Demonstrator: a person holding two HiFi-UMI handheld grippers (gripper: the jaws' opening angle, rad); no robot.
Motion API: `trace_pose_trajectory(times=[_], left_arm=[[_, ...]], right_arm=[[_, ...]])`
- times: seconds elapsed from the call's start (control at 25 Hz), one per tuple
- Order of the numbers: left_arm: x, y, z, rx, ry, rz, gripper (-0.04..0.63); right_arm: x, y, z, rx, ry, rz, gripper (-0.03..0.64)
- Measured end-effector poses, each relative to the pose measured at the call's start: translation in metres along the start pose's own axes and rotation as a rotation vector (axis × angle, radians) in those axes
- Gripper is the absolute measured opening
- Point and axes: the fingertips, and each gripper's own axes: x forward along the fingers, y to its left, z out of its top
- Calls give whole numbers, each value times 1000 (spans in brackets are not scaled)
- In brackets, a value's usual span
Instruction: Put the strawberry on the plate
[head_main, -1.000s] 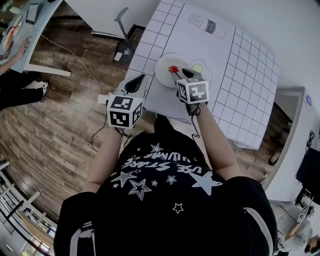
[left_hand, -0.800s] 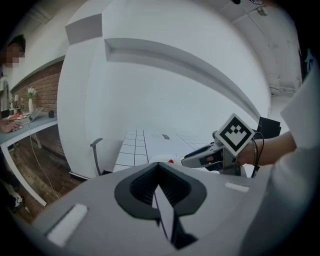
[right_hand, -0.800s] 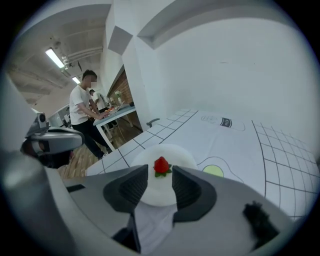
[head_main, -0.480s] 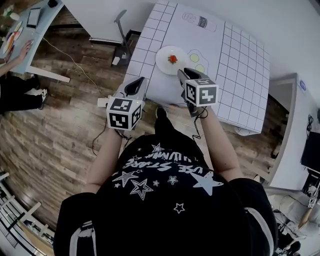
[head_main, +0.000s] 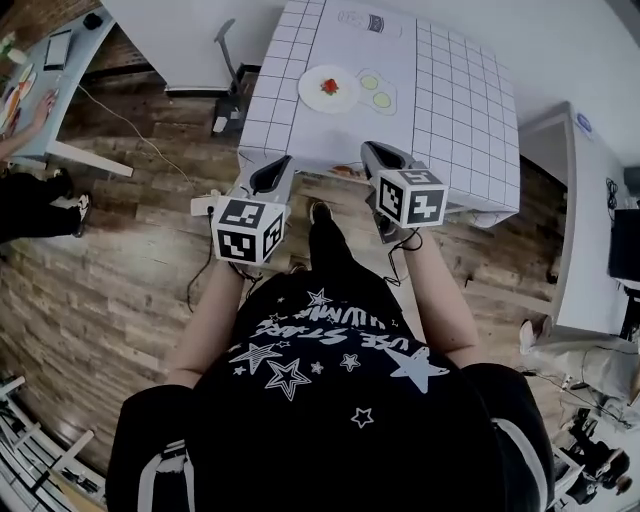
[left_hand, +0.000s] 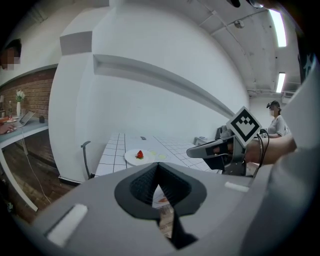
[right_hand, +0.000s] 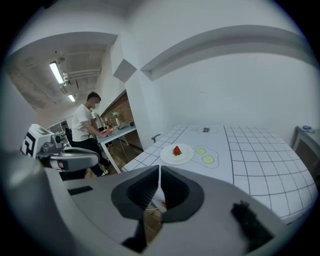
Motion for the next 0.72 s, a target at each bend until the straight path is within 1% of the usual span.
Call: trace_pose_trajectory(times=[0.32,0.52,0.6,0.72], left_arm=[[-29,-40,-9,37,-17,-75,9],[-40,-70,-25,72,-30,-81,9],[-43,-73,-21,70,-20,-87,9],[-45,-75,-3,60,-9,-94,9]], right_arm=[[-67,12,-28,66,-69,-69,15],[-100,12,-54,84,-122,-61,14],[-108,13,-51,87,-122,-63,14],[-116,14,-35,93,-110,-58,14]])
